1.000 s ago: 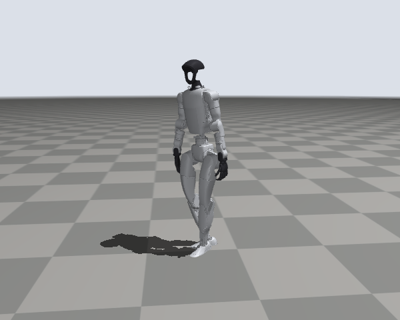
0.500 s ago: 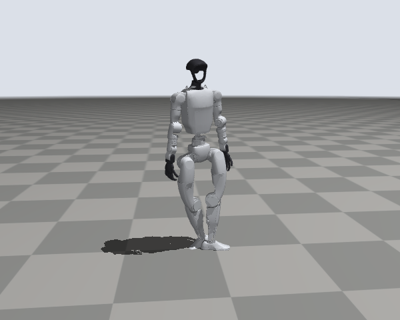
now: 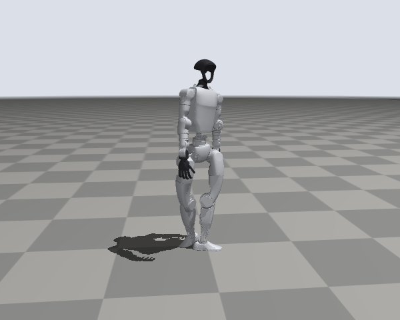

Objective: In place motions

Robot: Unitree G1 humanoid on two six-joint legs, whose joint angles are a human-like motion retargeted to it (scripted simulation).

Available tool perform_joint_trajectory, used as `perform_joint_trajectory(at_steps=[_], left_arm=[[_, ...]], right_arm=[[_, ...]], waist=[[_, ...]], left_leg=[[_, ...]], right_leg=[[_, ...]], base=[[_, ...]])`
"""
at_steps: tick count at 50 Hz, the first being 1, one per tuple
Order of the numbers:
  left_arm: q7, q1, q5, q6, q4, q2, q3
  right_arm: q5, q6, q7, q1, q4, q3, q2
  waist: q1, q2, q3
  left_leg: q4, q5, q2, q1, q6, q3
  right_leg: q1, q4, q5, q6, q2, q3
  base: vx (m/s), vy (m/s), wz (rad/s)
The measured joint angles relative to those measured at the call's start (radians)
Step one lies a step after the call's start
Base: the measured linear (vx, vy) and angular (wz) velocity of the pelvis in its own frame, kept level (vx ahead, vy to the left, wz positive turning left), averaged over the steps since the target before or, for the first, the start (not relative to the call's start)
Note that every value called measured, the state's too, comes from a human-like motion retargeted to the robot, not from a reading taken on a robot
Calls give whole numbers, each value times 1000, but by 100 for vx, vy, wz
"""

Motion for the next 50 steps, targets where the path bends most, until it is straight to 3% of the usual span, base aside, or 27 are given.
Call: perform_joint_trajectory(at_steps=[5, 7, 10, 12, 15, 21, 23, 24, 25, 27, 30, 38, 41, 50], left_arm=[[17, -84, 2, 3, 25, 3, -81], [18, -132, 18, 4, 29, -1, -133], [-10, -195, 51, 7, 2, -5, -237], [-31, -231, 76, 5, -39, -5, -314], [-51, -270, 121, 0, -104, -6, -412], [-47, -281, 206, -11, -159, -20, -539], [-49, -262, 222, -16, -150, -20, -555], [-52, -251, 228, -16, -135, -16, -555], [-56, -240, 234, -15, -118, -11, -553], [-44, -217, 268, -3, -66, -9, -531], [28, -156, 291, 4, -1, -34, -443], [30, -34, 201, 20, 90, -17, -325], [31, 4, 191, 16, 91, -21, -307], [12, 16, 159, 18, 58, -58, -264]], right_arm=[[-87, 4, -18, 49, 31, -19, -17], [-67, 10, -36, 64, 59, -32, -20], [1, 19, -43, 78, 106, -64, -22], [58, 23, -32, 78, 130, -85, -21], [118, 21, -21, 87, 140, -109, -15], [99, 15, -44, 97, 145, -102, -5], [67, 19, -60, 93, 145, -81, -3], [49, 19, -68, 89, 144, -69, -2], [30, 18, -75, 86, 142, -57, 0], [5, 20, -70, 78, 133, -55, 10], [-14, 12, -61, 65, 94, -60, 25], [9, -28, -35, 50, -17, -47, 40], [19, -33, -26, 56, -14, -44, 34], [30, 37, -15, 57, 155, -58, 13]], waist=[[-157, 103, -14], [-251, 136, -15], [-377, 190, 1], [-395, 213, 10], [-423, 241, 23], [-443, 218, 34], [-430, 199, 44], [-404, 186, 39], [-370, 172, 29], [-322, 173, 14], [-307, 174, 12], [-310, 162, 19], [-327, 179, -1], [-303, 173, -37]], left_leg=[[13, 1, 58, -25, 52, -217], [18, 22, 62, -56, 70, -335], [21, 62, 62, -103, 88, -510], [21, 84, 61, -134, 97, -564], [19, 116, 54, -171, 103, -631], [-10, 155, -24, -161, 98, -668], [-18, 155, -53, -132, 100, -671], [-24, 153, -63, -121, 98, -650], [-30, 150, -72, -113, 95, -620], [-37, 144, -65, -102, 85, -599], [-19, 128, -62, -92, 87, -612], [15, 91, -55, -62, 91, -555], [14, 80, -56, -54, 84, -604], [1, 89, -78, -39, 79, -665]], right_leg=[[-45, 287, 80, -92, -43, 364], [-147, 428, 54, -36, -33, 576], [-279, 513, 14, 34, 107, 859], [-324, 508, -3, 11, 163, 948], [-380, 461, -38, -48, 179, 988], [-433, 144, -65, -60, 207, 1192], [-406, 20, -7, -138, 190, 1176], [-380, -17, 2, -143, 169, 1149], [-349, -42, -4, -122, 142, 1119], [-330, -80, 13, -136, 130, 1006], [-287, -150, 45, -128, 128, 963], [-241, -151, 6, -155, 139, 935], [-227, -156, -7, -154, 153, 913], [-199, -155, -34, -155, 157, 883]], base=[[24, 0, 207], [13, -1, 279], [2, -3, 268], [-6, -3, 154], [-5, -7, 144], [0, -5, 124], [10, -3, 23], [12, -5, -69], [10, -6, -93], [8, -4, -35], [6, -10, 41], [5, -6, 43], [9, -2, 49], [7, 1, 31]])
